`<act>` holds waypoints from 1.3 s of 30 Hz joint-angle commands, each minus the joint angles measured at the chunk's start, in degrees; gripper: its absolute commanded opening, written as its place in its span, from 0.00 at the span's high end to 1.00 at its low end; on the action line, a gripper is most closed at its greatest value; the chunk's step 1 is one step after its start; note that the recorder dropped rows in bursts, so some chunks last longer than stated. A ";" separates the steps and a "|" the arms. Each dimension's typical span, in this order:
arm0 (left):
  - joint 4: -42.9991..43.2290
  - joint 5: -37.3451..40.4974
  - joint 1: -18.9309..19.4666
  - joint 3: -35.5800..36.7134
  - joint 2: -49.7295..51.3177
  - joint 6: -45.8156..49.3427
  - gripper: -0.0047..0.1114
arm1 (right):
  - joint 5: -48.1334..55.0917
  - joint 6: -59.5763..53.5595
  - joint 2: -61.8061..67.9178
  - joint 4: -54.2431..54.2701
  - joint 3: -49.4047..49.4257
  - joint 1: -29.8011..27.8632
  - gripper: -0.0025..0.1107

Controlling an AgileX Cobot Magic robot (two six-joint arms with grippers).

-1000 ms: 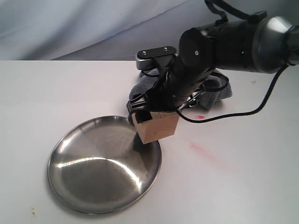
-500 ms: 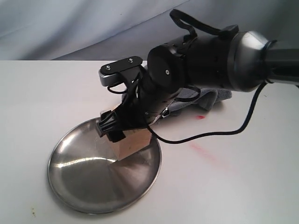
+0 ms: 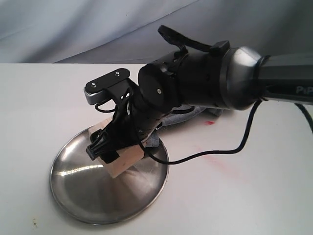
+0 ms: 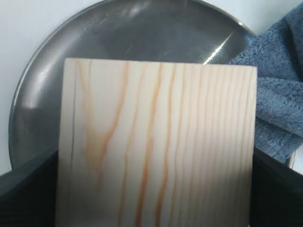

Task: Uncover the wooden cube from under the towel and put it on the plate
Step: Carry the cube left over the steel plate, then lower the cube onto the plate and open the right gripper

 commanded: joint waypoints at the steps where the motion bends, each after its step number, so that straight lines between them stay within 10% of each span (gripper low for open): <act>1: -0.10 0.06 -0.40 0.25 -0.24 -0.14 0.96 | -1.93 -2.00 1.19 1.73 -0.28 1.19 0.74; 27: -0.10 0.06 -0.40 0.25 -0.24 -0.14 0.96 | -3.00 -2.29 5.16 0.71 -0.28 2.54 0.73; 39: -0.10 0.06 -0.40 0.25 -0.24 -0.14 0.96 | -3.37 -2.17 4.89 0.71 -0.28 2.54 0.53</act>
